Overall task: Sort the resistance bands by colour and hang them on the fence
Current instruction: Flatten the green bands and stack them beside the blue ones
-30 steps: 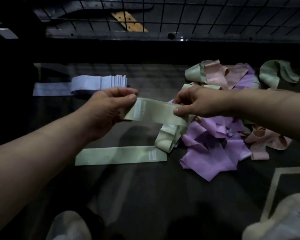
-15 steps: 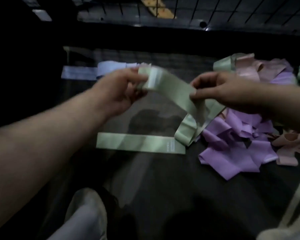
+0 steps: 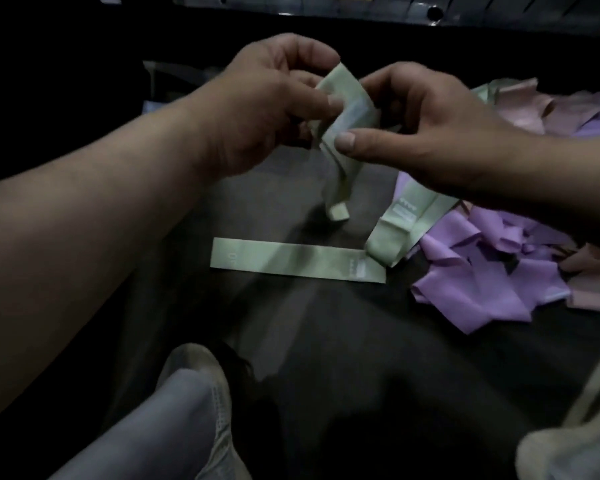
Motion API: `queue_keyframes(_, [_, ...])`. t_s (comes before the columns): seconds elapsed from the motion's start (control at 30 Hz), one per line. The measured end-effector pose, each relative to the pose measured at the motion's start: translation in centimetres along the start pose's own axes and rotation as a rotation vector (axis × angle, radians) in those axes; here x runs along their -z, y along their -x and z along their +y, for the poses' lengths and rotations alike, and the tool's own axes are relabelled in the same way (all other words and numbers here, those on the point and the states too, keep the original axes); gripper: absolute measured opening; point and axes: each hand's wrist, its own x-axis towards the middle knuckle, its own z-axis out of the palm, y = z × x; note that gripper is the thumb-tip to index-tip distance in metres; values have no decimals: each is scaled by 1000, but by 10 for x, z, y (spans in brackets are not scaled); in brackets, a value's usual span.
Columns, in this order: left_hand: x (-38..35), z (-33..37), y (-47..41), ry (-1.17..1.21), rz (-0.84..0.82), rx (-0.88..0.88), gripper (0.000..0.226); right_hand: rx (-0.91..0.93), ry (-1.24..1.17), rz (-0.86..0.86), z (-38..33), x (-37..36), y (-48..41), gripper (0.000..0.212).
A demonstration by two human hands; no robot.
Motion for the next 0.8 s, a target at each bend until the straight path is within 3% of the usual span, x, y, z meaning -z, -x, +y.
queue_keyframes(0.07, [-1,-1,5,60,-17,-7,39,-6,57,16,-8,3,3,34])
queue_keyframes(0.17, [-9,2,16,262,-162,-6,24,18,132,125,-23,7,6,18])
queue_keyframes(0.23, [-15,2,25,381,-263,14,37,20,128,205,-38,7,9,14])
queue_keyframes(0.33, [-25,-3,41,203,-324,-48,56,-62,22,295,-62,0,17,31])
queue_keyframes(0.53, [-7,-5,69,-158,-330,-17,29,-228,-513,487,-86,-15,42,13])
queue_keyframes(0.6, [16,-5,76,-218,-355,95,26,-359,-573,482,-71,-25,52,11])
queue_keyframes(0.73, [61,-24,92,-344,-462,468,63,-605,-579,359,-9,-69,79,11])
queue_keyframes(0.8, [77,-41,98,-489,-497,608,69,-676,-527,352,22,-91,88,11])
